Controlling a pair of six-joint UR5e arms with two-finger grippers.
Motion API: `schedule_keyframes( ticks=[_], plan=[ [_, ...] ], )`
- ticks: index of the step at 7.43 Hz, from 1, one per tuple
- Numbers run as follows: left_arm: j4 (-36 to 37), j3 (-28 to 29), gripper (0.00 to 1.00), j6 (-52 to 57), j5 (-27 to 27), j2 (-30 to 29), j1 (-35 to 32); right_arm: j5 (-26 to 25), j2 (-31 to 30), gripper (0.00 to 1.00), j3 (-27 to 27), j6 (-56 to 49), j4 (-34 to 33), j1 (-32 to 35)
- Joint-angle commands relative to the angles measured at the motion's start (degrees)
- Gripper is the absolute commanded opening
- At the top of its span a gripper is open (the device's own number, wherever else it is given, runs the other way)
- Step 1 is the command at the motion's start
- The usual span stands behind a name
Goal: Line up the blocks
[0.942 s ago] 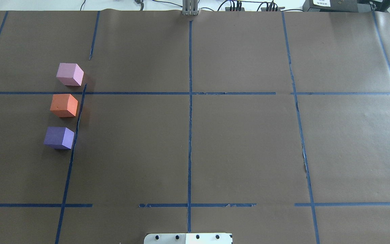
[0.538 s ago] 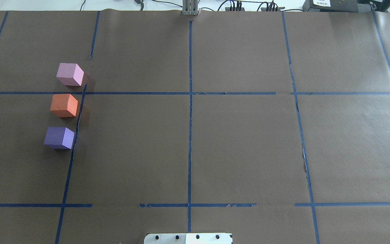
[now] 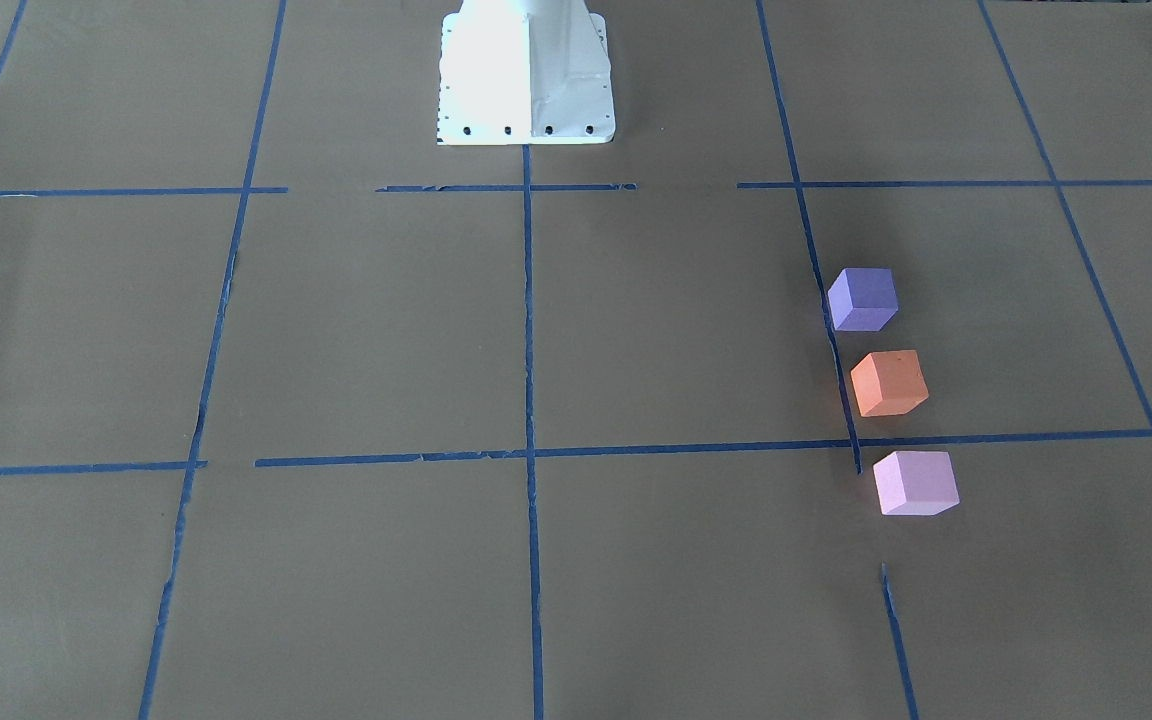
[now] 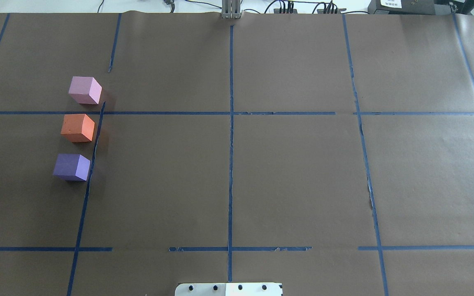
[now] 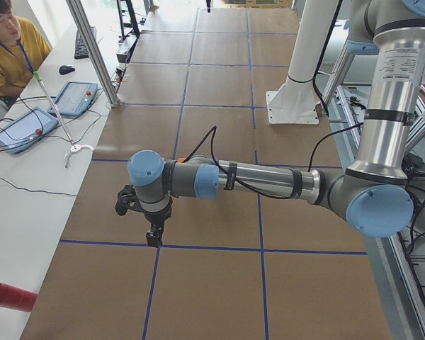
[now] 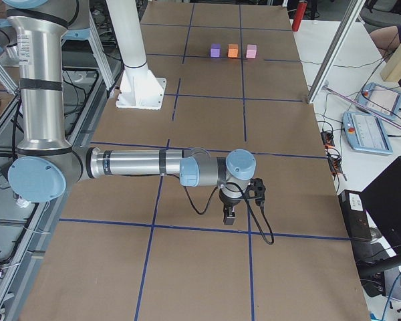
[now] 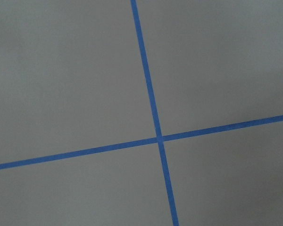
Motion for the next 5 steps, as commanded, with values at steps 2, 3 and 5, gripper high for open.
schedule_keyframes(
  ticks=[2,3,5],
  plan=[
    [0.3,0.9,0.99,0.3,-0.2,0.4,-0.1,0.0,0.0,1.00,0.0,0.0,0.0,0.0],
    [-0.6,1.0,1.00,0.2,0.0,0.9,-0.1,0.0,0.0,1.00,0.0,0.0,-0.1,0.0],
    [-0.6,0.6,1.00,-0.3,-0.2,0.8,-0.1,0.0,0.0,1.00,0.0,0.0,0.0,0.0]
  ],
)
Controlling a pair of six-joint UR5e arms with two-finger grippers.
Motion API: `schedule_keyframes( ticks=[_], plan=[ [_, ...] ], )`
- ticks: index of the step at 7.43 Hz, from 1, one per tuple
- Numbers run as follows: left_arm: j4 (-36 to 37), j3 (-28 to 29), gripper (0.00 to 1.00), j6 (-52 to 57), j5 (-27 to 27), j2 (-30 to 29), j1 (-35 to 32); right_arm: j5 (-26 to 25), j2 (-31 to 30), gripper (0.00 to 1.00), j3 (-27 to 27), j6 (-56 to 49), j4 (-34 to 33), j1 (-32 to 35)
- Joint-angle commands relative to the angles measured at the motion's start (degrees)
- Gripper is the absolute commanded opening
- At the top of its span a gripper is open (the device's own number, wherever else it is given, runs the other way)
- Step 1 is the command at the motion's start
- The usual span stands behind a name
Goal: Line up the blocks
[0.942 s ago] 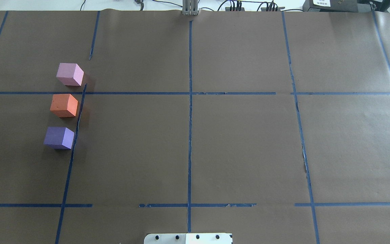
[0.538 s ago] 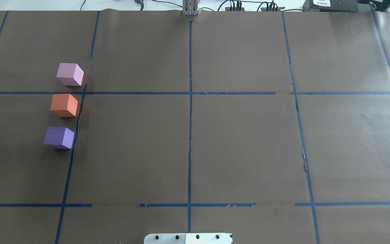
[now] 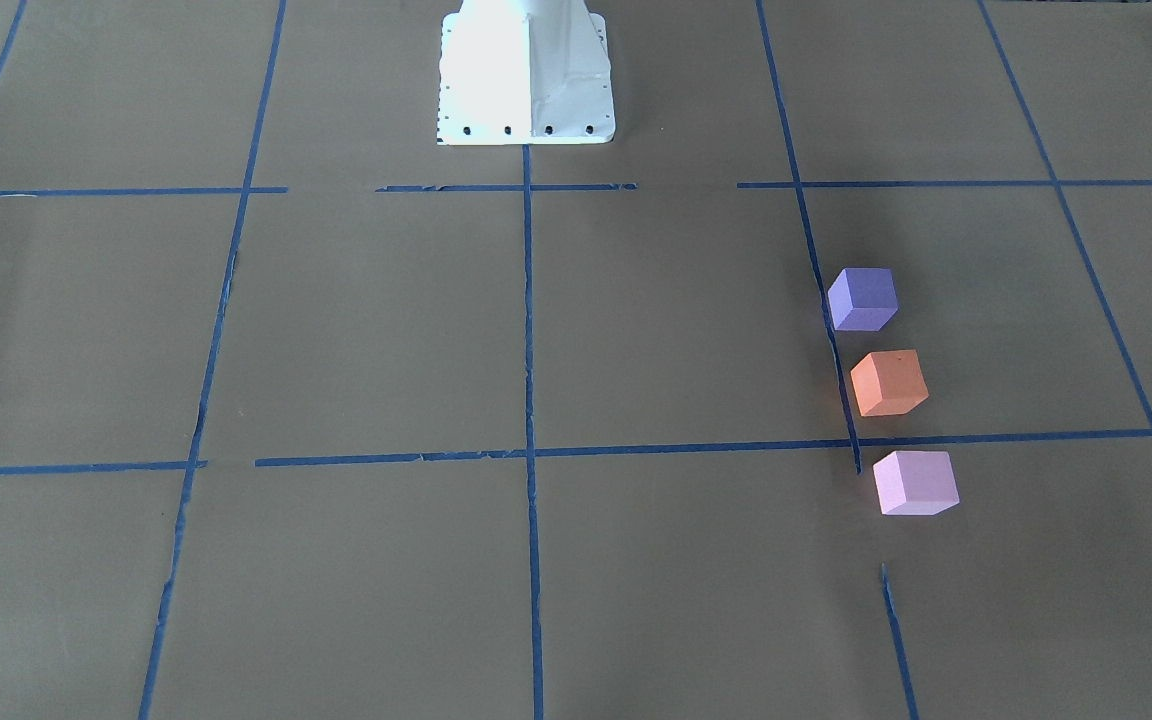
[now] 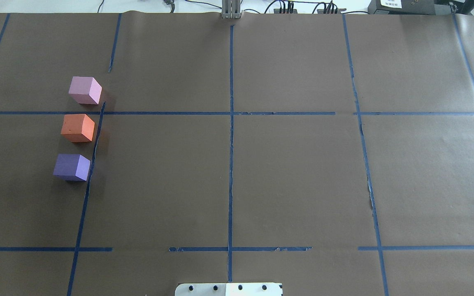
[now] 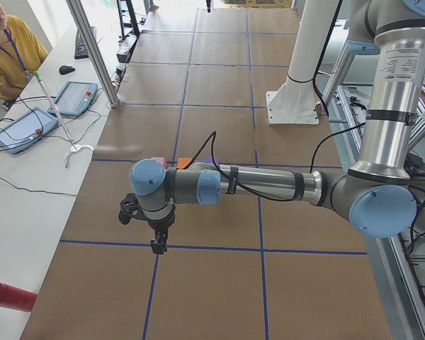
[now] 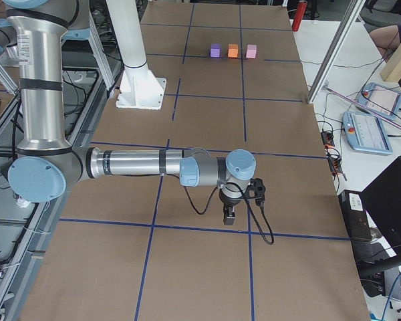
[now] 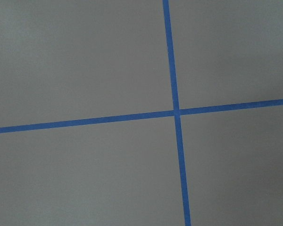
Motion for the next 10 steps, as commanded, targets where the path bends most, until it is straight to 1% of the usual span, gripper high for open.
schedule_keyframes(
  ticks=[1,2,3,6,8,10],
  plan=[
    [-0.3,0.0,1.00,-0.1,-0.1,0.1,0.0,0.0,0.0,1.00,0.0,0.0,0.0,0.0],
    [-0.4,-0.1,1.00,-0.1,-0.2,0.1,0.0,0.0,0.0,1.00,0.0,0.0,0.0,0.0],
    [-0.6,0.0,1.00,0.0,-2.0,0.3,-0.2,0.0,0.0,1.00,0.0,0.0,0.0,0.0],
    [-0.6,0.2,1.00,-0.1,-2.2,0.4,-0.7,0.0,0.0,1.00,0.0,0.0,0.0,0.0],
    [-0.5,-0.1,1.00,-0.3,-2.3,0.3,-3.4,0.0,0.0,1.00,0.0,0.0,-0.1,0.0],
    [0.0,0.1,1.00,-0.4,-2.2,0.2,-4.3,0.0,0.0,1.00,0.0,0.0,0.0,0.0]
  ],
)
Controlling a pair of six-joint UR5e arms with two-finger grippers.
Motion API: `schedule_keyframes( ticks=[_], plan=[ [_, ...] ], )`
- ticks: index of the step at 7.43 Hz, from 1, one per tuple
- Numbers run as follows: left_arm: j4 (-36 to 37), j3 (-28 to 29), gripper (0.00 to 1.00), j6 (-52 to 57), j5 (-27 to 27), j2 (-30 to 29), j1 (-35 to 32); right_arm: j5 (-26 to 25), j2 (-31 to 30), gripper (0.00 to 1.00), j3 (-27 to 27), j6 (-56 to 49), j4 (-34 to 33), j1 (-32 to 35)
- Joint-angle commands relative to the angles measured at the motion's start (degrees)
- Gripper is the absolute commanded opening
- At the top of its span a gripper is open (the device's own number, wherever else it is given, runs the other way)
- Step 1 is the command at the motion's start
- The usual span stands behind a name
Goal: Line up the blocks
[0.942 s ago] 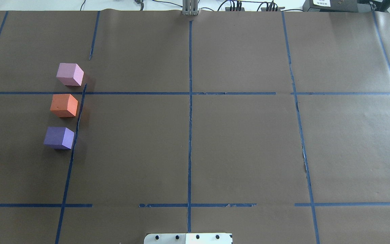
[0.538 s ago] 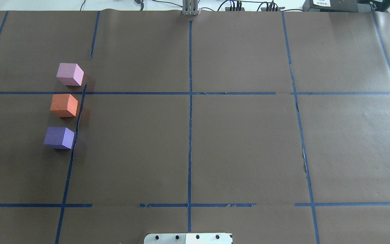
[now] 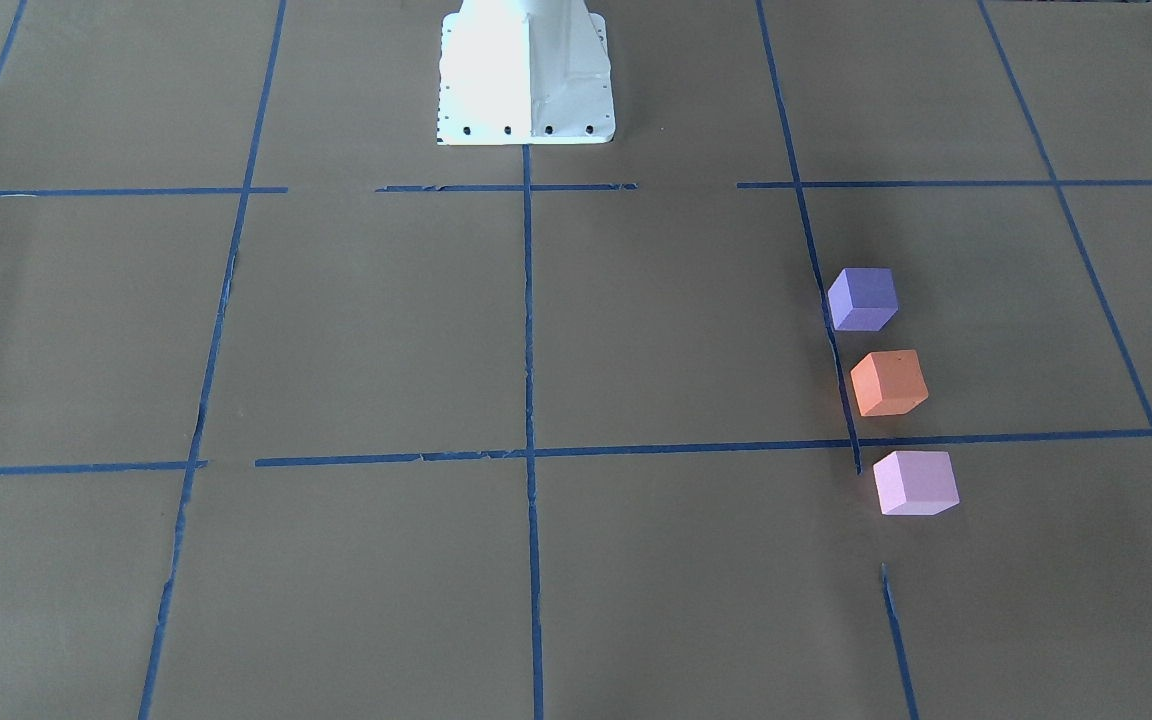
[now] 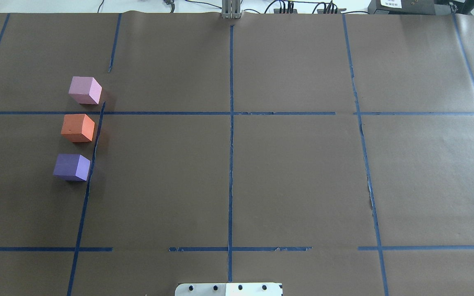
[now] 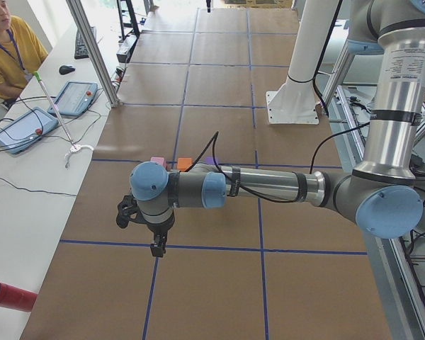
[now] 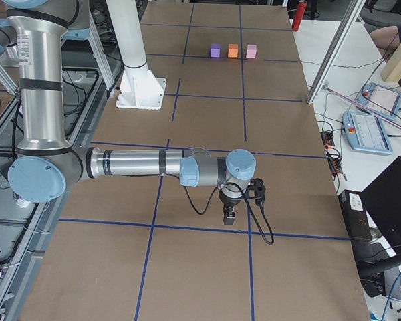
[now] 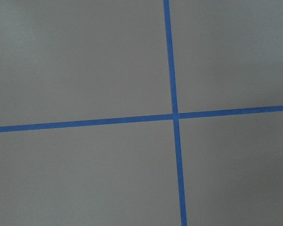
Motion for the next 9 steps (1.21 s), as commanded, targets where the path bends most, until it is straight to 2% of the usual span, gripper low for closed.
schedule_keyframes(
  ticks=[1,9],
  plan=[
    [0.4,0.2,1.00,-0.1,0.0,0.0,-0.6,0.0,0.0,1.00,0.0,0.0,0.0,0.0],
    [-0.1,-0.1,1.00,-2.8,-0.1,0.3,-0.7,0.0,0.0,1.00,0.0,0.0,-0.1,0.0]
  ],
)
